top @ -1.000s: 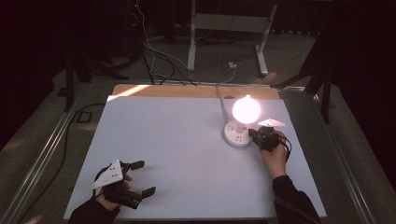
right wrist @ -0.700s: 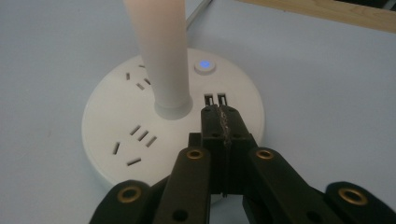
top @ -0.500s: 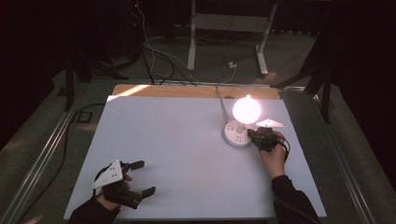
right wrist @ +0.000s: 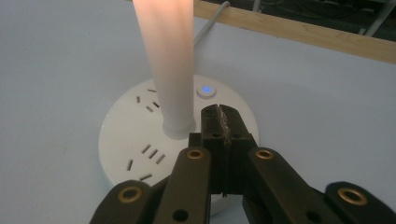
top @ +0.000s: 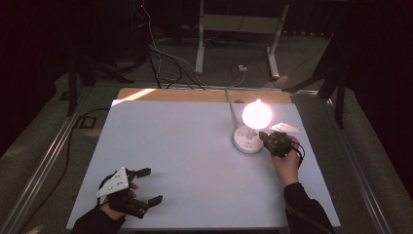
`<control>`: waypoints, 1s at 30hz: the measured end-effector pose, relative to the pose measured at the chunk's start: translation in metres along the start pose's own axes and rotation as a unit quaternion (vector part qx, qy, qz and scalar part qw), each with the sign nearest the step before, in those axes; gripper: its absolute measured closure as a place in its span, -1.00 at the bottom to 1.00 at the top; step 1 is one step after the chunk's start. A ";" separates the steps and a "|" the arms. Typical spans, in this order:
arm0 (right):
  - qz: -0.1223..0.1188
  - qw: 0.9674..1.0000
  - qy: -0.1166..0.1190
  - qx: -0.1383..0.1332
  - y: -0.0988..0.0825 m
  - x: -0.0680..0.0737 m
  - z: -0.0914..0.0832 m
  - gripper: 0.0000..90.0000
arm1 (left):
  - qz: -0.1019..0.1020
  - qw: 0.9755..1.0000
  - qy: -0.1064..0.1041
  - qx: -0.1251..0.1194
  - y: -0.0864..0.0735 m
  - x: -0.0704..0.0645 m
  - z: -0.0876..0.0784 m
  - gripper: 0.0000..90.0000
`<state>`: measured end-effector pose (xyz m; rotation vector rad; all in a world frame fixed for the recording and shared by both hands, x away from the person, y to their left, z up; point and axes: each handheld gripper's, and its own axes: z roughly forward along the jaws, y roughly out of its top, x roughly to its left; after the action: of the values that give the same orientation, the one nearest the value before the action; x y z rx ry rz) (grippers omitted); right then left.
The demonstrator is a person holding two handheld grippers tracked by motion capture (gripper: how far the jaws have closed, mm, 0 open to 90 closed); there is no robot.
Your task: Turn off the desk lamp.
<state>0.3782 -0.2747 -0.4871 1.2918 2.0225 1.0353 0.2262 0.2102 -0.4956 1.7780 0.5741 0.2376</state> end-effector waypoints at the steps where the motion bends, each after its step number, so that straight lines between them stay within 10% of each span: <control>1: 0.000 1.000 -0.002 0.000 -0.001 0.000 0.001 1.00 | 0.000 1.000 0.000 0.000 0.000 0.000 0.000 -0.99; 30: -0.002 1.000 -0.014 0.014 -0.010 0.003 0.012 1.00 | -0.002 1.000 0.001 -0.001 0.000 0.001 0.000 -0.99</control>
<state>0.3804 -0.2712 -0.5024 1.3084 2.0254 0.9850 0.2266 0.2106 -0.4960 1.7750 0.5791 0.2361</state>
